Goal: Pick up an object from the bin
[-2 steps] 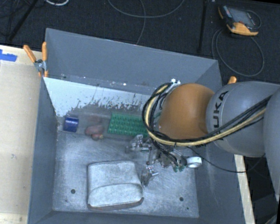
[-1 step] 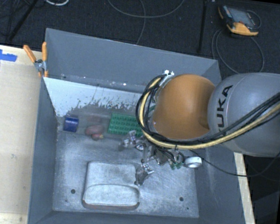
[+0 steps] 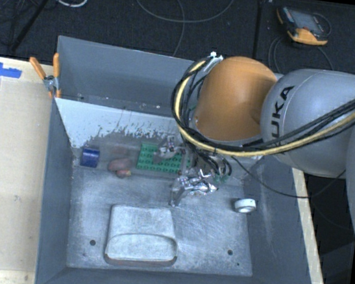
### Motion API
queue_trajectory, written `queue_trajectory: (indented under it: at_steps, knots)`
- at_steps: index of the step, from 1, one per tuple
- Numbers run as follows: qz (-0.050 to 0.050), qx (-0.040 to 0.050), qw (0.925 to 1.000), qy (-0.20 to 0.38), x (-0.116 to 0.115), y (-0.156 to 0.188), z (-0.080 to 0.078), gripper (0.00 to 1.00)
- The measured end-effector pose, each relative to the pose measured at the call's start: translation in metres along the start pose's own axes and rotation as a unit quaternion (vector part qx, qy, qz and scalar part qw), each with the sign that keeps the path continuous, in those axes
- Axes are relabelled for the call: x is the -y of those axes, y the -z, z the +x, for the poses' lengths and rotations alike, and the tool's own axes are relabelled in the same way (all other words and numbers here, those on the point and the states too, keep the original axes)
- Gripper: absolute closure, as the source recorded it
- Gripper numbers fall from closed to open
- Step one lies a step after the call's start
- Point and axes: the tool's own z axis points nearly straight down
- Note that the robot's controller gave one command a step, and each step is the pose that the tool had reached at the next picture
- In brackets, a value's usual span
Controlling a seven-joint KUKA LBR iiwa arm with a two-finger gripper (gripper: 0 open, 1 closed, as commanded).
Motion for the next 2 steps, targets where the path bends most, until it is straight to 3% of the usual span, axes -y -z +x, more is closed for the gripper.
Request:
queue_trajectory:
  at_steps: [1, 2]
  knots:
    - [-0.002, -0.0076, 0.9991, 0.041, -0.044, -0.054, 0.049, 0.00]
    - [0.000, -0.0016, 0.9954, 0.096, -0.021, -0.051, -0.006, 0.00]
